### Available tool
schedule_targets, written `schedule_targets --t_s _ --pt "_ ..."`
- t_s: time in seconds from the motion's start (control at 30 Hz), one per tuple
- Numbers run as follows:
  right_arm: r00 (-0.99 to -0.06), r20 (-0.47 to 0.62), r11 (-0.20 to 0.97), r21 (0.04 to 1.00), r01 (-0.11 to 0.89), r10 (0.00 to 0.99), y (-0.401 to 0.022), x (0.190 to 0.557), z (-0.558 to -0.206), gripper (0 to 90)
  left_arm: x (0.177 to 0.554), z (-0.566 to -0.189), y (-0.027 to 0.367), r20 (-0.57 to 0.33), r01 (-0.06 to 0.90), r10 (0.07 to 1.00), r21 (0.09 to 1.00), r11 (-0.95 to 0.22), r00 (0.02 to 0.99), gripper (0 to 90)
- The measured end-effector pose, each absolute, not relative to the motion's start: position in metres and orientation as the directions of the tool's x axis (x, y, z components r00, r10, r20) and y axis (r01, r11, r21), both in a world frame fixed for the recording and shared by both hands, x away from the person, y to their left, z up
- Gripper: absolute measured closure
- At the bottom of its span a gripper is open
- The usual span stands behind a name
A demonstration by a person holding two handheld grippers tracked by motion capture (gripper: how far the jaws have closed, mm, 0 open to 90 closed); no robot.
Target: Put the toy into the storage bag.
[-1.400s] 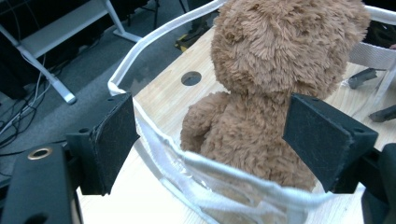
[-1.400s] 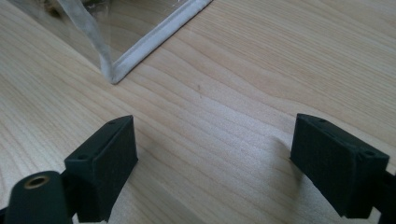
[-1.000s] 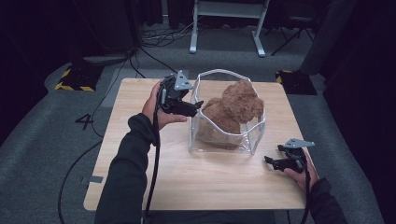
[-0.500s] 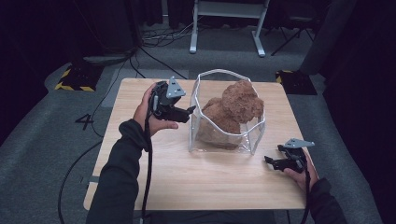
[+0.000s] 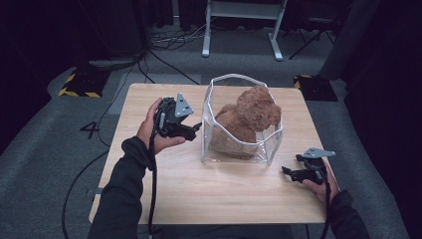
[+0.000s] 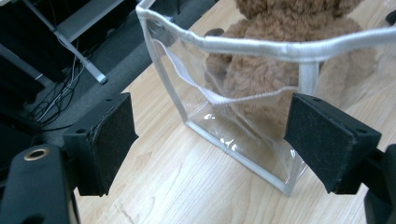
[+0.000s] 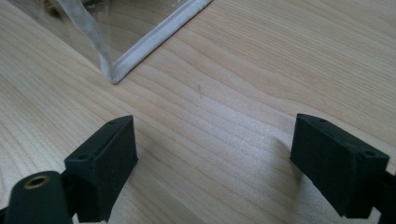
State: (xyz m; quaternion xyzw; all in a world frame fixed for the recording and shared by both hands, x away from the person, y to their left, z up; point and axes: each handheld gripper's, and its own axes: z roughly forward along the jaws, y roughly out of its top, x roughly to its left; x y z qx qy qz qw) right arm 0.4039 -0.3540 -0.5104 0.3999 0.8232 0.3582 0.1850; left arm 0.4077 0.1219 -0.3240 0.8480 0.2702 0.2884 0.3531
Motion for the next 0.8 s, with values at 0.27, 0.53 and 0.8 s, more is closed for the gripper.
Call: schedule_targets --t_s 0.27,0.53,0.8 --pt "-0.612 -0.018 0.424 0.738 0.526 0.791 -0.354 0.404 -0.51 14.2 0.401 -0.337 0.126 0.299 0.269 0.663 0.743 -0.613 0.687 16.4" --pt "-0.612 -0.018 0.424 0.738 0.526 0.791 -0.354 0.404 -0.51 14.2 0.397 -0.352 0.132 0.307 0.285 0.668 0.728 -0.624 0.679 16.5" --pt "-0.612 -0.018 0.424 0.738 0.526 0.791 -0.354 0.404 -0.51 14.2 0.393 -0.366 0.137 0.301 0.308 0.672 0.713 -0.63 0.677 16.5"
